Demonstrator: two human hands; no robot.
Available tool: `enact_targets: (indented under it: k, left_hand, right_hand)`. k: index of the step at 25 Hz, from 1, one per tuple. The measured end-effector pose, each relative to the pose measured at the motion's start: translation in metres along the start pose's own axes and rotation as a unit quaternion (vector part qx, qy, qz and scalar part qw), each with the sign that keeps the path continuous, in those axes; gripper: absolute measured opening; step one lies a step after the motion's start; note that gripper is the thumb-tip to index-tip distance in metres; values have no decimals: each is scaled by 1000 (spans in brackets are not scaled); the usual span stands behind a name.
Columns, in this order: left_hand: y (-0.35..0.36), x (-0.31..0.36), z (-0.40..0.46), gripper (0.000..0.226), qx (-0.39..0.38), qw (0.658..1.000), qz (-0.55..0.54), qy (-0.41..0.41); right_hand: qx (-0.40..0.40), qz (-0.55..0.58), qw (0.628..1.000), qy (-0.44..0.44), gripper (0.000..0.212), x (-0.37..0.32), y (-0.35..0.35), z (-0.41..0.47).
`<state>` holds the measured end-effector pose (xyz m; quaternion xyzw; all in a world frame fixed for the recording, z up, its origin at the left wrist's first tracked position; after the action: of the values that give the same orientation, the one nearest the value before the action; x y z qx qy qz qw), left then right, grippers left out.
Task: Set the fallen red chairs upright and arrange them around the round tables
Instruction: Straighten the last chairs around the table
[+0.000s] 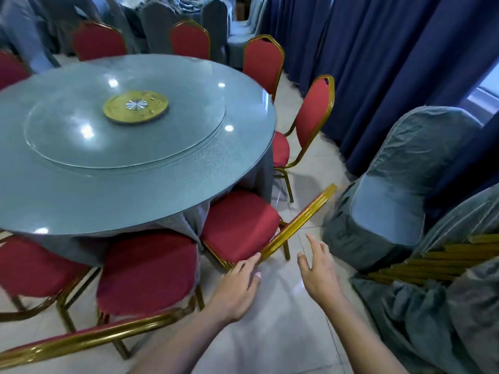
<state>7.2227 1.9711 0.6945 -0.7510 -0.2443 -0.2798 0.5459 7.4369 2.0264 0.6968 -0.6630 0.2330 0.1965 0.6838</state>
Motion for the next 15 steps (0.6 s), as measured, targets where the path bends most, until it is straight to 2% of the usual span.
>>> enact_targets:
  k: [5, 9, 12, 15]
  left_hand:
    - [33, 35, 49, 54, 33, 997, -12, -68]
    - [46, 39, 84, 53, 47, 992, -12, -115]
    - [57, 39, 117, 53, 69, 985, -40, -152]
    - [66, 41, 137, 50, 105, 976, -43, -188]
  right_hand:
    - [-62, -29, 998, -13, 69, 42, -25, 81]
    - [-75, -28, 996, -39, 73, 55, -32, 142]
    - [-104, -66, 992, -10, 77, 74, -21, 189]
    - [-123, -49, 991, -25, 77, 87, -8, 212]
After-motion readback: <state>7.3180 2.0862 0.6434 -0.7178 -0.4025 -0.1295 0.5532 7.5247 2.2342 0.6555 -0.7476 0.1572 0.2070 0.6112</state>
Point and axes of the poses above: each hand's wrist, its own z-axis towards the middle knuckle, its own y-axis out of the palm, x = y × z, the point moved 9 cm from there along z, towards the middle knuckle, and after that the axes turned 1 degree about -z, right-handed, at the moved point
